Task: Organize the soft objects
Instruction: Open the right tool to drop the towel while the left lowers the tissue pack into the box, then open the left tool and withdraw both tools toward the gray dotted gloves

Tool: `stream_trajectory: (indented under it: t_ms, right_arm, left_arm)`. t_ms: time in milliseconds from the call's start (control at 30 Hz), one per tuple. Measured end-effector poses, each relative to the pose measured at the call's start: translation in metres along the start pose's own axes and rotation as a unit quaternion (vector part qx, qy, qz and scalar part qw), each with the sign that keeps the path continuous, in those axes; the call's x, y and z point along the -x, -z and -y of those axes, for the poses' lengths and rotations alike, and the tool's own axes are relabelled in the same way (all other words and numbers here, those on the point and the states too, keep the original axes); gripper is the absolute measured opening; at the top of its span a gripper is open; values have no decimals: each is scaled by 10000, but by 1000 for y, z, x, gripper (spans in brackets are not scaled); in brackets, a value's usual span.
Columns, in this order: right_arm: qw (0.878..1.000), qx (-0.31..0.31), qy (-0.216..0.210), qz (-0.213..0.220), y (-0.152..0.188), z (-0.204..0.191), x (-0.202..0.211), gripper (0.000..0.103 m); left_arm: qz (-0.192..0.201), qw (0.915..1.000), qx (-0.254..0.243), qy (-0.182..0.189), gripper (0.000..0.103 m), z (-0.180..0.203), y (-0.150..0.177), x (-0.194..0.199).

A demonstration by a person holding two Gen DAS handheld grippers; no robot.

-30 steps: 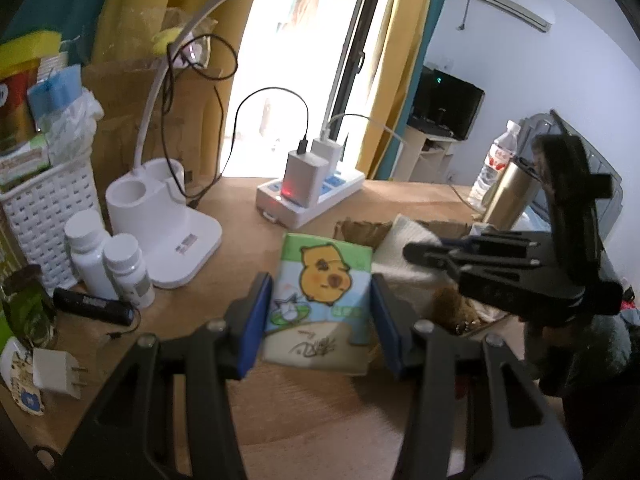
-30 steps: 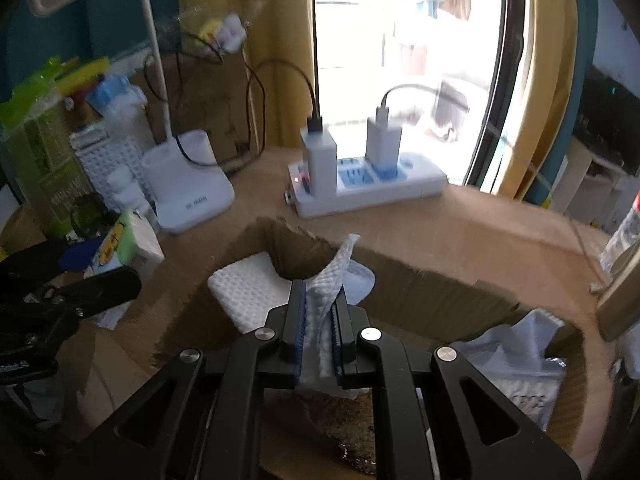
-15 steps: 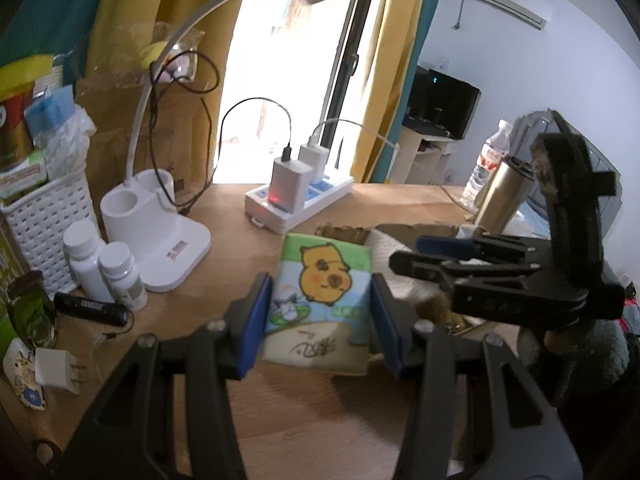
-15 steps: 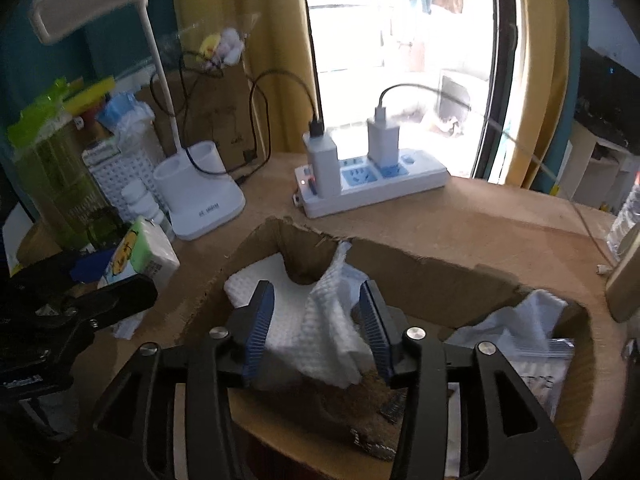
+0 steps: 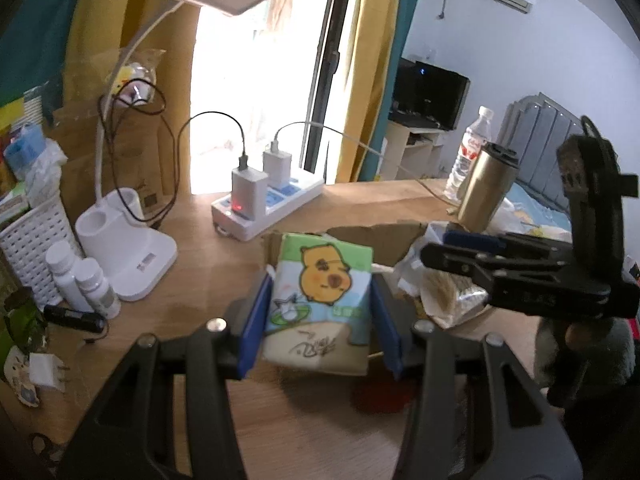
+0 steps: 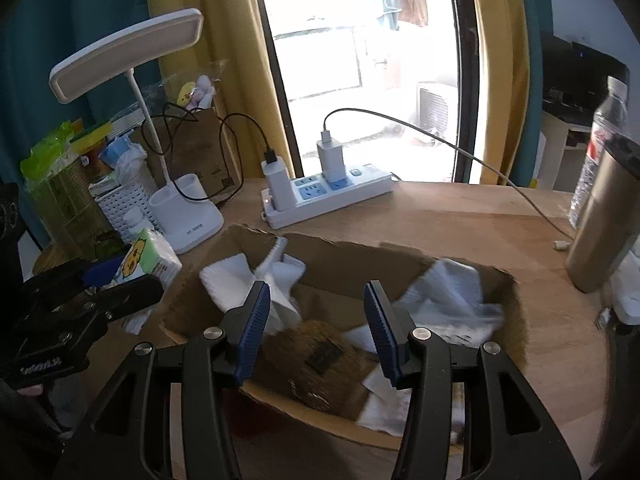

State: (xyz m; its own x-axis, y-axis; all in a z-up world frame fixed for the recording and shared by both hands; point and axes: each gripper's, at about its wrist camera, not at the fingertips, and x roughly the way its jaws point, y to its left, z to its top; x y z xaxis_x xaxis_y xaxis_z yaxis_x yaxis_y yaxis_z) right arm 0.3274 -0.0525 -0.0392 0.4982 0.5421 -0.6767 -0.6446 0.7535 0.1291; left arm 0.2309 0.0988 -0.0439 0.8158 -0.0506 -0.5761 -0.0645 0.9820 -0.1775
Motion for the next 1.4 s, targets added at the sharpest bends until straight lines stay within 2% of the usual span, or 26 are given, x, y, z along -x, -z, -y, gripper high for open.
stream_trajectory:
  t_ms: [567,700,767,800,833,1400]
  right_arm:
    - [9998,-161,-3,110,12,35,9,52]
    - [9998,-161,6,137,11,36,10,52]
    - [9997,-163,15,153,11,37,11,52]
    - [9997,-165,20,157,11,37,11,52]
    - [9997,-163,25,164,11,37,12,52]
    - [9993,-39,166,323,16,12,43,52]
  left_arm:
    - [-322,9993,-29,-187,51,11,-5,-47]
    - [-364,9991,-13,-213,54,12,-7,-52]
    - [-331,9992,-43,-223,63,14,-8,-51]
    - [-313,9992,-49,-225,73,14,-9,-50]
    - [-282,9993,-42,-226,74,15,-10,-48]
    - [40,9999,-42,-86,75,18,-7,-4]
